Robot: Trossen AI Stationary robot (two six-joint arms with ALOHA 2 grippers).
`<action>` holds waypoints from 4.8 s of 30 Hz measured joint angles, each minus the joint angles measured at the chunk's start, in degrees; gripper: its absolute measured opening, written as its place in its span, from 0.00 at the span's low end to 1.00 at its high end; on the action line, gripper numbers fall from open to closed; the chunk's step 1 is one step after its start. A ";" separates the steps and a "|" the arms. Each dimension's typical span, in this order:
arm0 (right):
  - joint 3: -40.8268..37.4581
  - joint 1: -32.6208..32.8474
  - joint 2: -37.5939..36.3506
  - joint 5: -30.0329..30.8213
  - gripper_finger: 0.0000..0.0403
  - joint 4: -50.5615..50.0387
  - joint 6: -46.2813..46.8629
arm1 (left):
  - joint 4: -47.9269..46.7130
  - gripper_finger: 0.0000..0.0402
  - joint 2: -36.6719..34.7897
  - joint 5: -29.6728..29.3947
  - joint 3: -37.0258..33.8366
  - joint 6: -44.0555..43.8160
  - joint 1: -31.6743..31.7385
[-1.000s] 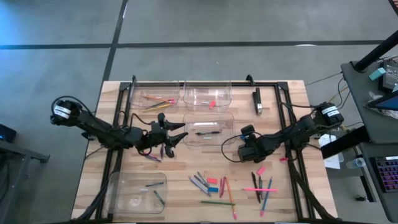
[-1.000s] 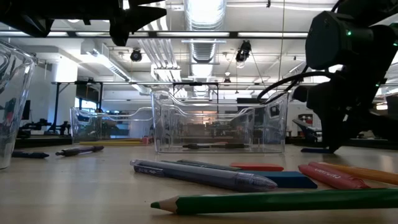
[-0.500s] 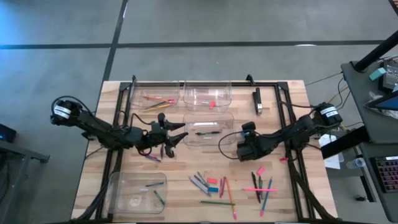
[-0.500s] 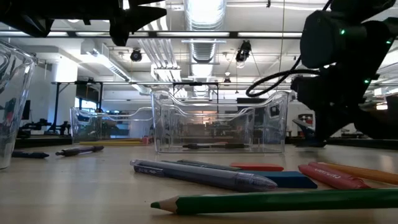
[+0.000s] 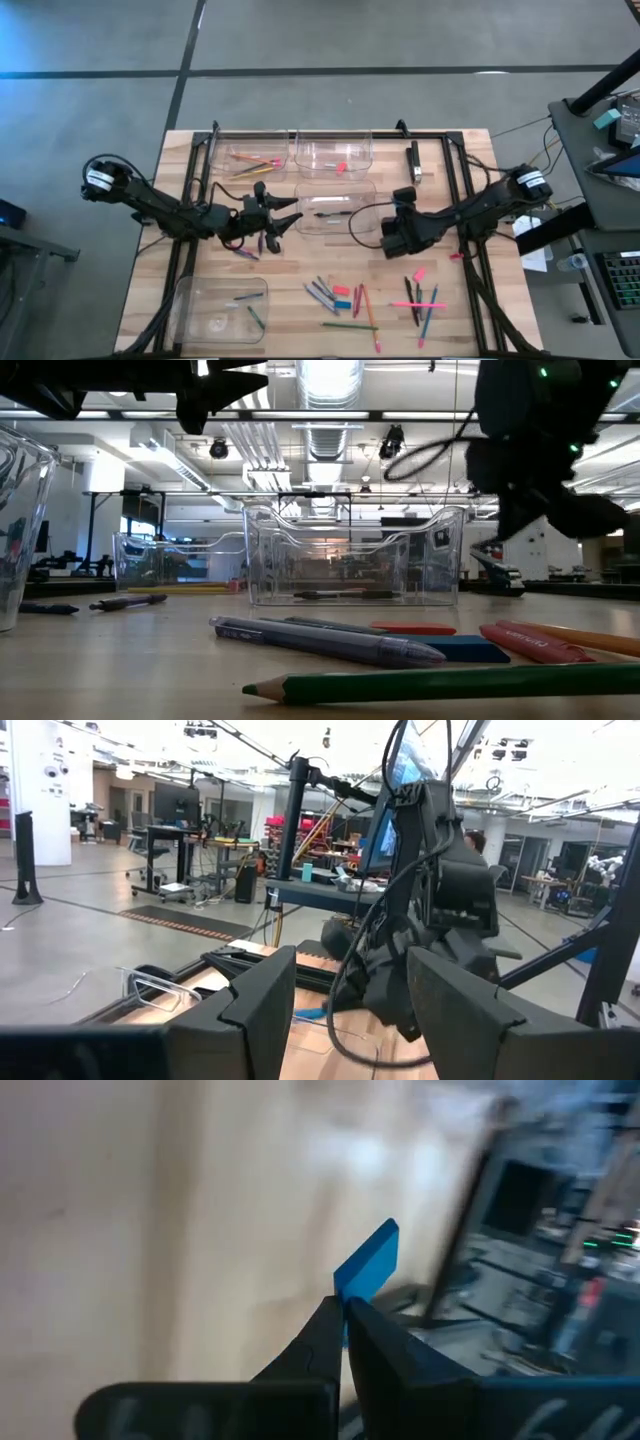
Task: Sort crayons/erasers/pens/pencils in bins
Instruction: Put the top blue eraser into the top right transparent bin, then put the pink pencil into the top left transparent bin
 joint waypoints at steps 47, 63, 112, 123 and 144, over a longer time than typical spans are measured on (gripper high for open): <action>25.44 -28.91 -7.09 -24.16 0.50 16.62 -12.94 | -0.02 0.44 0.00 0.01 0.00 0.28 0.42; 13.22 6.51 -16.37 -27.92 0.50 8.04 16.71 | -0.15 0.44 0.00 0.01 0.00 0.17 0.42; 3.81 31.12 8.82 -29.23 0.50 32.52 42.90 | -5.18 0.44 0.26 0.43 0.02 -4.52 0.37; 1.23 31.12 9.75 -29.27 0.39 33.15 44.44 | -5.16 0.44 0.26 0.45 0.02 -4.57 0.37; 6.99 29.60 5.25 -26.99 0.05 21.14 40.88 | -5.09 0.44 0.26 0.47 0.02 -4.66 0.37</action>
